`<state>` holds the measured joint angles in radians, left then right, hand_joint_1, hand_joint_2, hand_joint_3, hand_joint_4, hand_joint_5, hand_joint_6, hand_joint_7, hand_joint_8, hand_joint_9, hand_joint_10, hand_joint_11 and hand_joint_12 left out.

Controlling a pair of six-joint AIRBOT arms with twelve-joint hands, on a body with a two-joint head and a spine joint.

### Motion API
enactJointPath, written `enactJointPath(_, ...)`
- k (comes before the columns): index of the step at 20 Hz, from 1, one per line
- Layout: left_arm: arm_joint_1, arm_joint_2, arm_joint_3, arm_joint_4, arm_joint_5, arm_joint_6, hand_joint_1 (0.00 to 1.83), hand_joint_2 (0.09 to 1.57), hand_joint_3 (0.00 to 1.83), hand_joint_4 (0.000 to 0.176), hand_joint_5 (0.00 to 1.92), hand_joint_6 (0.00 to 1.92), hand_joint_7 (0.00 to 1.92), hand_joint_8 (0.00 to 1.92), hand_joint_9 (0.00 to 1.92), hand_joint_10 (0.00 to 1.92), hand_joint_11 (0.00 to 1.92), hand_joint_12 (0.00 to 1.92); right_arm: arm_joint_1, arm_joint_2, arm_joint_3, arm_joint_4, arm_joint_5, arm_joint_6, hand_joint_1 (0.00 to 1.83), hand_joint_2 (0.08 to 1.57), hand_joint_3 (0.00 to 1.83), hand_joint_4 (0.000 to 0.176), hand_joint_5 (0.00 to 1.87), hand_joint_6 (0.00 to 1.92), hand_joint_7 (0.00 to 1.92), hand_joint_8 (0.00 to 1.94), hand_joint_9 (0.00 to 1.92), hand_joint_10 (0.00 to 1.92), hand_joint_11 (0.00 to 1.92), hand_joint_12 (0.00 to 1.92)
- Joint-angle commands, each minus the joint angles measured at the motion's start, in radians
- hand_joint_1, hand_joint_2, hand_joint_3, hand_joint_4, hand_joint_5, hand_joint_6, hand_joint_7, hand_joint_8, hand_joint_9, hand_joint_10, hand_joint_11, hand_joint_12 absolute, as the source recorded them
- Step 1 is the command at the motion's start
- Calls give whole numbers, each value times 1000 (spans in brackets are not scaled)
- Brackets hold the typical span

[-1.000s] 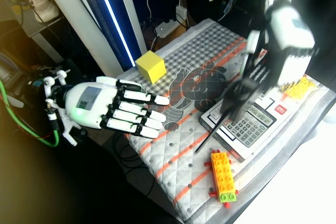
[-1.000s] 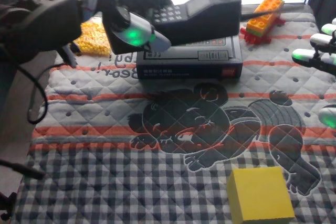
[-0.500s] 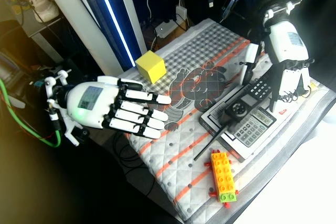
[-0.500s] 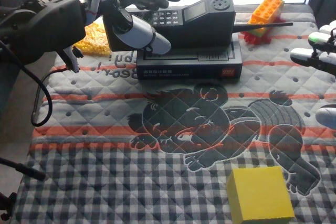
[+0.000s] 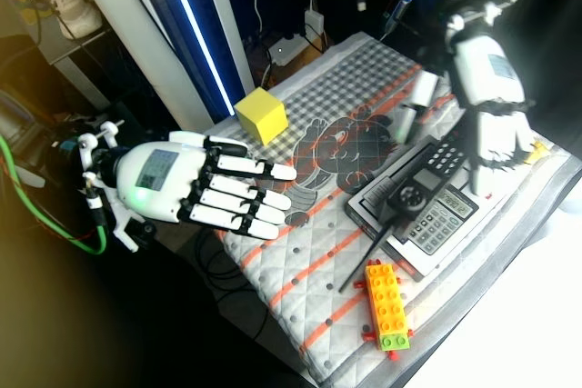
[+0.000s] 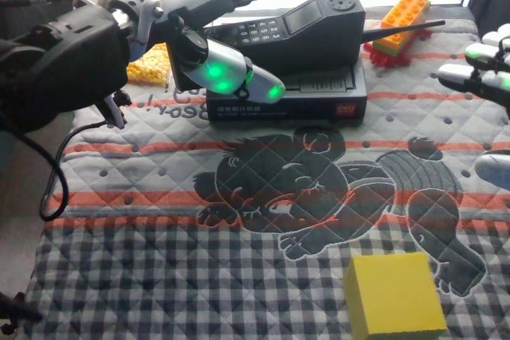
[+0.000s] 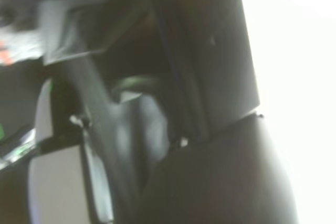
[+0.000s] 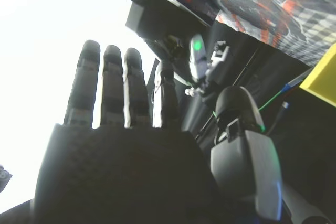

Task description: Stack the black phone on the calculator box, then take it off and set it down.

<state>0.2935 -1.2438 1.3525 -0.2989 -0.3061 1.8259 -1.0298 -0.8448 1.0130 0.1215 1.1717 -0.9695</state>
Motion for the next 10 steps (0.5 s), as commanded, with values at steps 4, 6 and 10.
enactJointPath(4,-13,37,-32,57,-237,-56,714,854,3,176,1,0,0,0,0,0,0,1,23,-20,13,11,127,4,0,1264,6,176,148,0,179,1,127,0,118,38)
enactJointPath(6,-17,59,-48,61,-268,-56,689,862,6,176,0,0,0,0,0,0,0,0,27,-28,14,10,127,4,0,1222,0,176,149,1,203,6,150,7,134,43)
enactJointPath(10,-7,133,-104,49,-353,-57,610,873,10,176,0,0,0,0,0,0,0,0,28,-35,15,9,127,9,0,1227,0,176,147,1,202,11,159,10,145,46)
